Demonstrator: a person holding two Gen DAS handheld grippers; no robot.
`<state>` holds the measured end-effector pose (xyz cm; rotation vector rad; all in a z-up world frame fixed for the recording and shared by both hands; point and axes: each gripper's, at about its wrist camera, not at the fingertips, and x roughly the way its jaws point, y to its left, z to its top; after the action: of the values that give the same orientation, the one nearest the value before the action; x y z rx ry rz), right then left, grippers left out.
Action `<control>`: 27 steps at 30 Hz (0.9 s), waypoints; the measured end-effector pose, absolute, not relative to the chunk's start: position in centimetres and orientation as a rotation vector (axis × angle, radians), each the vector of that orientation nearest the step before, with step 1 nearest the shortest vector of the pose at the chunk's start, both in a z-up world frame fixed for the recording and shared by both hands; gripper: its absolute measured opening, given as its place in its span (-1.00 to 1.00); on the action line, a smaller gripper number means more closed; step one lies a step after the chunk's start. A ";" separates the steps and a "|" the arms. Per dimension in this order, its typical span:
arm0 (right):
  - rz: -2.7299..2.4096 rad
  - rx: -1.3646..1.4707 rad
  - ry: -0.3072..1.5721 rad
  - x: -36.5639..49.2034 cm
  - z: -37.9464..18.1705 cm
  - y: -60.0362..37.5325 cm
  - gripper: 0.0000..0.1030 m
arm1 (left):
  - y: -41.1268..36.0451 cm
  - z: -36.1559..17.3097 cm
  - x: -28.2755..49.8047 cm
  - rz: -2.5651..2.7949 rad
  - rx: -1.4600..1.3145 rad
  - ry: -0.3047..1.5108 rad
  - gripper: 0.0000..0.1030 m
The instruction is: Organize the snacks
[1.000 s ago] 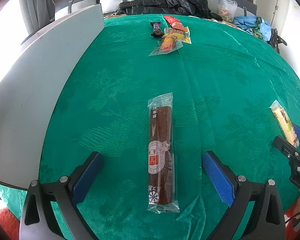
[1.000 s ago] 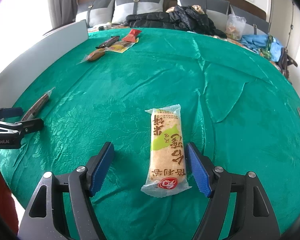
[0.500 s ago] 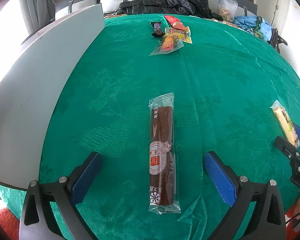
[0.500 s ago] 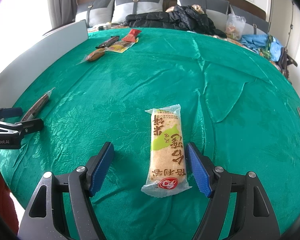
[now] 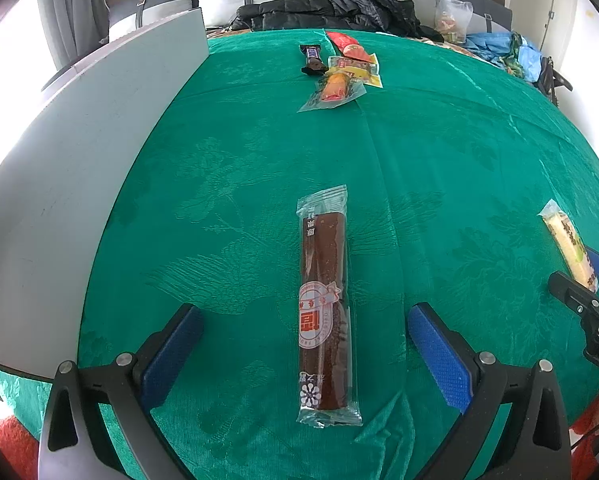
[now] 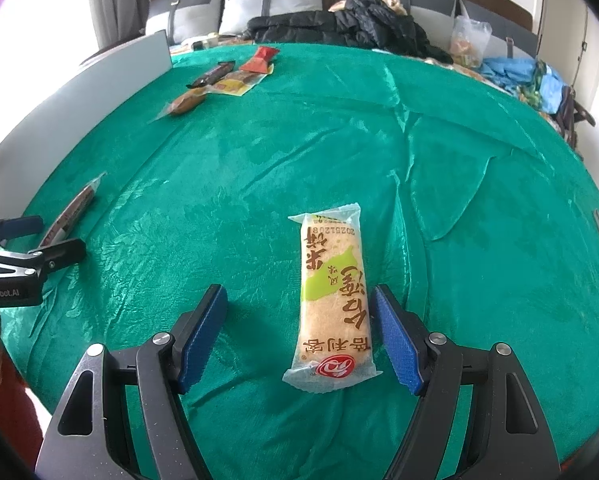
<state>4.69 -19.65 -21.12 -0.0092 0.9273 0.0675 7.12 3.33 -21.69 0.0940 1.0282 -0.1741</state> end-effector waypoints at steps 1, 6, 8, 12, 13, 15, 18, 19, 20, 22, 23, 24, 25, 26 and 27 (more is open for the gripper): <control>0.067 -0.009 0.935 4.8 -21.1 -19.7 0.49 | 3.3 -21.7 7.1 -0.177 0.095 1.030 0.99; 0.076 0.030 1.050 6.1 -20.3 -20.3 0.45 | 3.1 -21.1 7.0 -0.233 0.115 1.030 0.64; 0.065 0.084 1.076 6.6 -19.9 -21.2 0.44 | 2.8 -20.7 6.9 -0.254 0.128 1.020 0.14; 0.070 0.123 1.129 7.8 -19.6 -21.8 0.13 | 2.0 -20.2 6.8 -0.293 0.145 1.003 -0.62; 0.081 0.111 1.139 7.9 -19.8 -21.5 -0.02 | 2.0 -20.2 6.8 -0.297 0.141 1.003 -0.63; 0.071 0.017 1.147 8.1 -19.9 -20.7 -0.40 | 2.3 -20.1 6.8 -0.308 0.119 1.004 -0.65; 0.070 0.049 1.137 7.8 -19.2 -20.9 -0.40 | 3.4 -19.1 6.5 -0.348 0.016 1.007 -0.65; 0.077 0.063 1.122 7.6 -18.6 -20.8 -0.40 | 3.7 -18.6 6.4 -0.359 -0.012 1.003 -0.65; 0.087 0.067 1.109 7.5 -18.0 -20.6 -0.40 | 4.1 -17.8 6.4 -0.371 -0.052 0.998 -0.65; 0.130 0.101 1.077 7.7 -15.9 -19.5 -0.40 | 5.8 -15.5 6.5 -0.389 -0.149 0.972 -0.65; 0.155 0.117 1.060 8.0 -14.8 -18.8 -0.40 | 6.8 -14.3 6.7 -0.389 -0.189 0.953 -0.65; 0.199 0.128 1.024 8.5 -12.7 -17.3 -0.40 | 8.1 -13.1 6.9 -0.382 -0.225 0.931 -0.65; 0.232 0.128 0.996 8.9 -11.3 -16.1 -0.40 | 10.2 -11.4 7.4 -0.357 -0.260 0.897 -0.65; 0.269 0.123 0.967 9.4 -9.8 -14.6 -0.40 | 11.5 -10.5 7.8 -0.337 -0.274 0.880 -0.65; 0.330 0.110 0.924 10.4 -7.5 -11.9 -0.39 | 13.4 -9.5 8.3 -0.306 -0.289 0.861 -0.65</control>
<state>10.36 -11.93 -7.54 0.1100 0.9245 0.3302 8.29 13.39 -9.46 -0.2894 0.8611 -0.3057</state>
